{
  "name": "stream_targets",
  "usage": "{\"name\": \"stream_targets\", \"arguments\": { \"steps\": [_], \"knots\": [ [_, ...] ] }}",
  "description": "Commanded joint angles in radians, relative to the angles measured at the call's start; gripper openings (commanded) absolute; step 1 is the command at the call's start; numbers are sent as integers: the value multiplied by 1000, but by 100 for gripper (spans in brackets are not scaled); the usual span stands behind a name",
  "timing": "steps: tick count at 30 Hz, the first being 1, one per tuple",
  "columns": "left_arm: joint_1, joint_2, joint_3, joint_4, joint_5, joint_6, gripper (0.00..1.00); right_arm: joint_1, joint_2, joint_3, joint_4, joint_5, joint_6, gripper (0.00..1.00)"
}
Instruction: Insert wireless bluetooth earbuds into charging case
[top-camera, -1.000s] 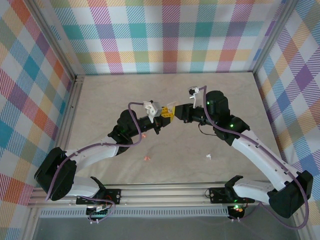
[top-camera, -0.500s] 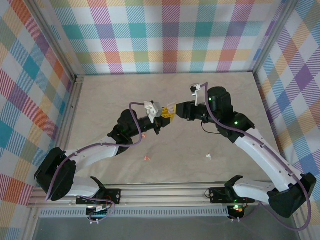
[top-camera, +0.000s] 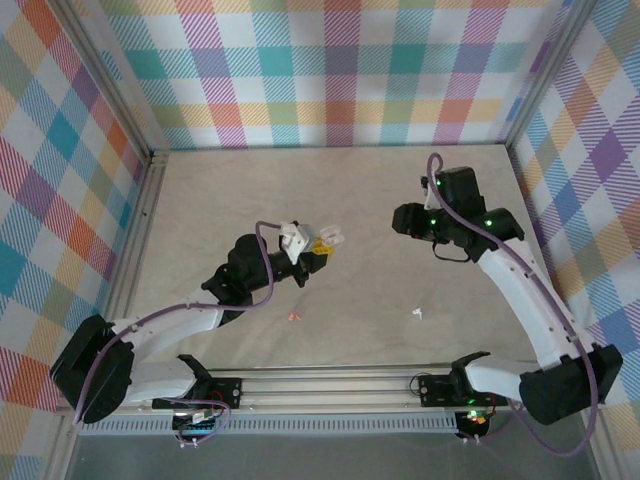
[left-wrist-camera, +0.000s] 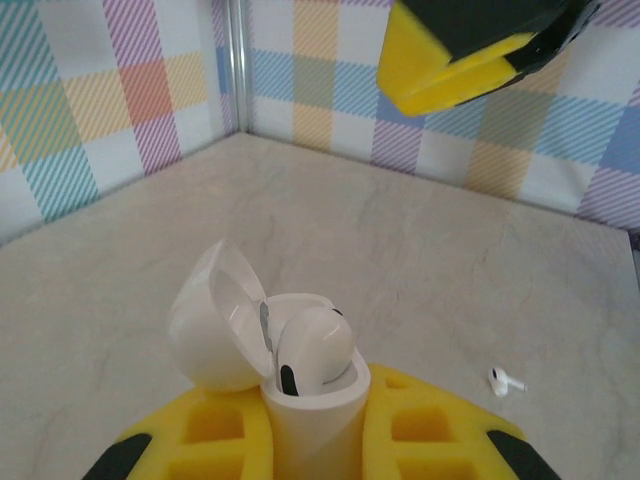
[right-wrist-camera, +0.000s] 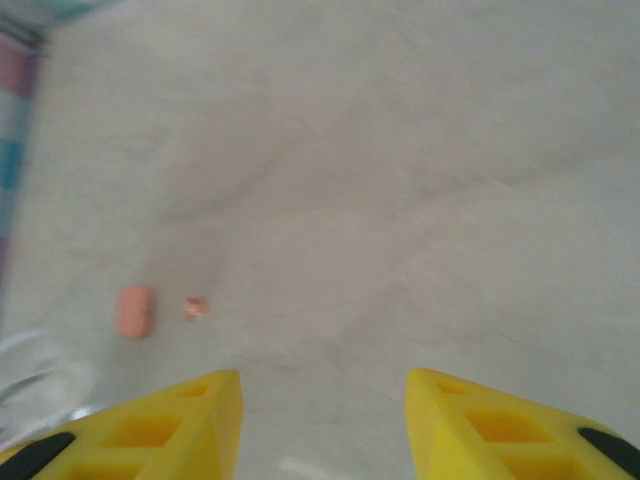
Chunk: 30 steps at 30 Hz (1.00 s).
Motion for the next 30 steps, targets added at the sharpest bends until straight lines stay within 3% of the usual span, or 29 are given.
{"name": "stream_targets", "arguments": {
  "steps": [1, 6, 15, 20, 30],
  "knots": [
    [-4, -59, -22, -37, -2, 32, 0, -25, 54, -108, -183, 67, 0, 48],
    [-3, -134, -38, -119, 7, 52, 0, -40, 78, -275, -147, 64, 66, 44],
    [-4, -245, -108, -154, -5, 51, 0, -44, 96, -410, -113, 32, 136, 39],
    [-4, -263, -123, -153, -1, 44, 0, -43, 131, -461, -9, -9, 115, 26],
    [-3, -280, -131, -172, -5, 47, 0, -43, 215, -474, 11, 16, 35, 38]
  ]
}}
